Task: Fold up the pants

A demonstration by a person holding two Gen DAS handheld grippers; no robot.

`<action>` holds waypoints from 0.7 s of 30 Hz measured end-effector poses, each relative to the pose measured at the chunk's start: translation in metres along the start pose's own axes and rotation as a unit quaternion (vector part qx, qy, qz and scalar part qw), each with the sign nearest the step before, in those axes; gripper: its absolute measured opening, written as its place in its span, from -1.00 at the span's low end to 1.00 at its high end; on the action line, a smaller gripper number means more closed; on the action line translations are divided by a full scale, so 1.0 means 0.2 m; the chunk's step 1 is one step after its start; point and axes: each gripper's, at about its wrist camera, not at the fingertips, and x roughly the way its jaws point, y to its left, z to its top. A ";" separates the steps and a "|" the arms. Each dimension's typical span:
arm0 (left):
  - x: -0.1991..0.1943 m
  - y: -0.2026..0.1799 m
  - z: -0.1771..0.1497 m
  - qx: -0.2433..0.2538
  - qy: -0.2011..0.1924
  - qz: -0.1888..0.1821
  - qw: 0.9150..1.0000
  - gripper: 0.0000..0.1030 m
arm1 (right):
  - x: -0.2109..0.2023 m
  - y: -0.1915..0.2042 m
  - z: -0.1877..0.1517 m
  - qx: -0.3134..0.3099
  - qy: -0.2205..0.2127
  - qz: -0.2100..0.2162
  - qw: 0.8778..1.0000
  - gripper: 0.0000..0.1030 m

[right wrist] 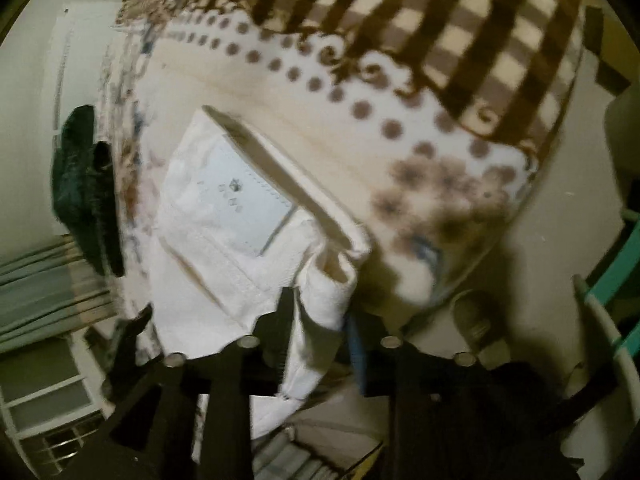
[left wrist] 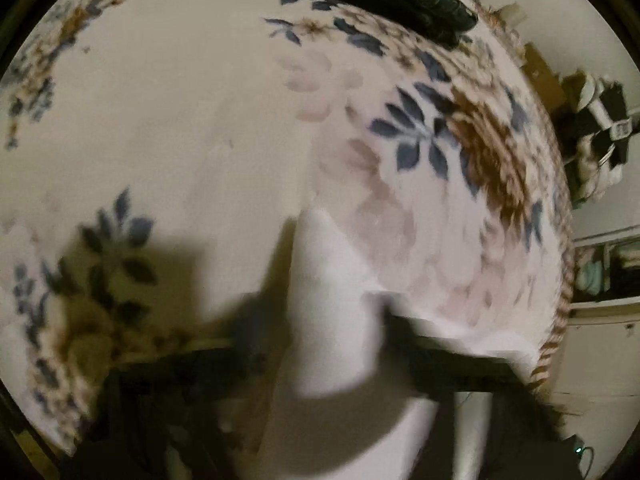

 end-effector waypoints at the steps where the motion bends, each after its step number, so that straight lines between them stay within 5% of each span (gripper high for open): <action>1: 0.02 0.01 0.01 -0.005 0.003 0.000 1.000 -0.46 | 0.00 0.00 -0.01 -0.004 0.003 0.013 1.000 -0.09; 8: -0.13 0.03 -0.06 -0.031 0.012 -0.042 0.999 -0.22 | 0.11 0.00 -0.15 -0.004 0.053 0.077 0.996 0.60; 10: -0.21 0.06 -0.12 -0.045 0.009 -0.053 0.998 0.40 | 0.18 -0.01 -0.18 -0.001 0.071 0.098 0.993 0.63; 12: -0.26 0.08 -0.20 -0.051 0.005 -0.069 0.996 0.60 | 0.26 0.00 -0.20 -0.007 0.078 0.105 0.991 0.63; 21: -0.06 0.16 -0.53 -0.047 0.078 -0.066 0.994 0.69 | 0.42 0.09 -0.26 -0.057 0.056 0.103 0.992 0.66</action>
